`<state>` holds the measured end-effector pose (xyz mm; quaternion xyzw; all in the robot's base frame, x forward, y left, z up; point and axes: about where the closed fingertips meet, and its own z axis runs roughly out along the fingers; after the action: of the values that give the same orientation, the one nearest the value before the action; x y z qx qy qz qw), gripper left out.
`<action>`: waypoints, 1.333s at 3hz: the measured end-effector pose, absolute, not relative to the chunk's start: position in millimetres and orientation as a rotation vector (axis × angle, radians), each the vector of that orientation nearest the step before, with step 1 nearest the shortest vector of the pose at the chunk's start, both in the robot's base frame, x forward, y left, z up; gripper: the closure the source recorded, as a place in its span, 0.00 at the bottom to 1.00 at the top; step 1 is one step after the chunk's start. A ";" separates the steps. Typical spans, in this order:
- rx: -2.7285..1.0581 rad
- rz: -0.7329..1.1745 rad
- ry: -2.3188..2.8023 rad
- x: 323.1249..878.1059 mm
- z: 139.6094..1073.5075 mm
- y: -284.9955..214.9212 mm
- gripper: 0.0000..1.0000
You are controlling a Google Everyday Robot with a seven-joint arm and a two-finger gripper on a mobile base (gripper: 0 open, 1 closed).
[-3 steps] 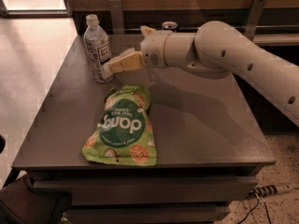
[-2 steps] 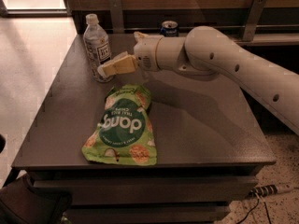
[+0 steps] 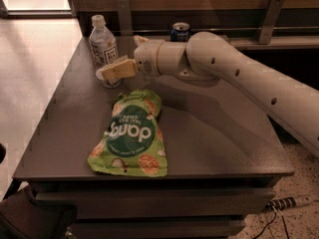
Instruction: Pick blue plastic bottle
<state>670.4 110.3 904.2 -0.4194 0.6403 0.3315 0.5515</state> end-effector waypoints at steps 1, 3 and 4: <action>-0.996 0.805 1.483 676.0 905.2 126.4 0.10; -1.002 0.813 1.477 675.0 905.3 132.7 0.58; -1.005 0.816 1.475 674.1 905.4 135.3 0.81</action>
Offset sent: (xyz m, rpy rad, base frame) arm 0.0057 0.0160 0.0010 0.0221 -0.0141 0.0198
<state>674.1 135.3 905.4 -0.4255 0.6248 0.3456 0.5560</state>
